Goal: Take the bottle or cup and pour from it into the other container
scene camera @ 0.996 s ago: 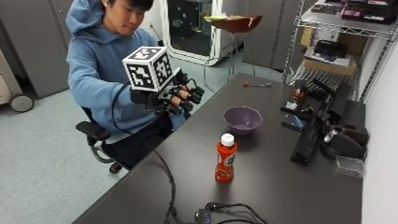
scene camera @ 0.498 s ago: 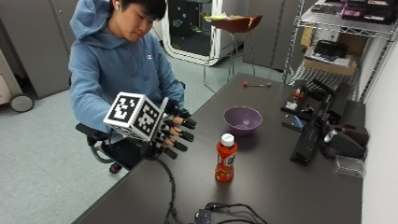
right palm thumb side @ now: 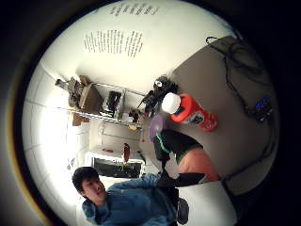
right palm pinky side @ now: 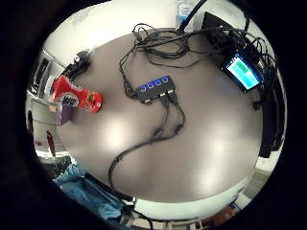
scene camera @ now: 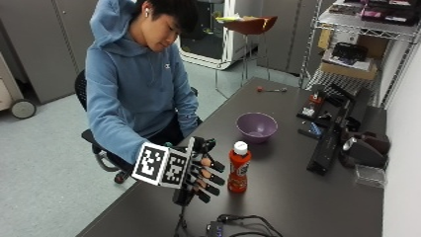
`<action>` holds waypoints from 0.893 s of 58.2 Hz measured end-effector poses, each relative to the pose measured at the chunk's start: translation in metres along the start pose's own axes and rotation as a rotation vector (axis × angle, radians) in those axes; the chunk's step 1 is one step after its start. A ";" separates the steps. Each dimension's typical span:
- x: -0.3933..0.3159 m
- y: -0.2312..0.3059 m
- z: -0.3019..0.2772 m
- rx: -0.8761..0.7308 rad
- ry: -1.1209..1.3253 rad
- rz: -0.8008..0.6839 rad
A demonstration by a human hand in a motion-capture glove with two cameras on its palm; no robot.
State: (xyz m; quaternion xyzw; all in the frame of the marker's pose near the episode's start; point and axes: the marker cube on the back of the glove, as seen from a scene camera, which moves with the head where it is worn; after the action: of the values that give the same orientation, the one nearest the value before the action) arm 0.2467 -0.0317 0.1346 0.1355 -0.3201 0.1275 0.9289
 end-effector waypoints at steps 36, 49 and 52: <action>-0.012 -0.011 0.109 0.087 -0.349 -0.027; -0.014 -0.011 0.139 0.032 -0.463 -0.006; -0.015 -0.012 0.145 0.027 -0.493 -0.004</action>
State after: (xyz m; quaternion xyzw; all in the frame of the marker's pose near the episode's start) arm 0.1580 -0.0930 0.2326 0.1754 -0.5350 0.0929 0.8212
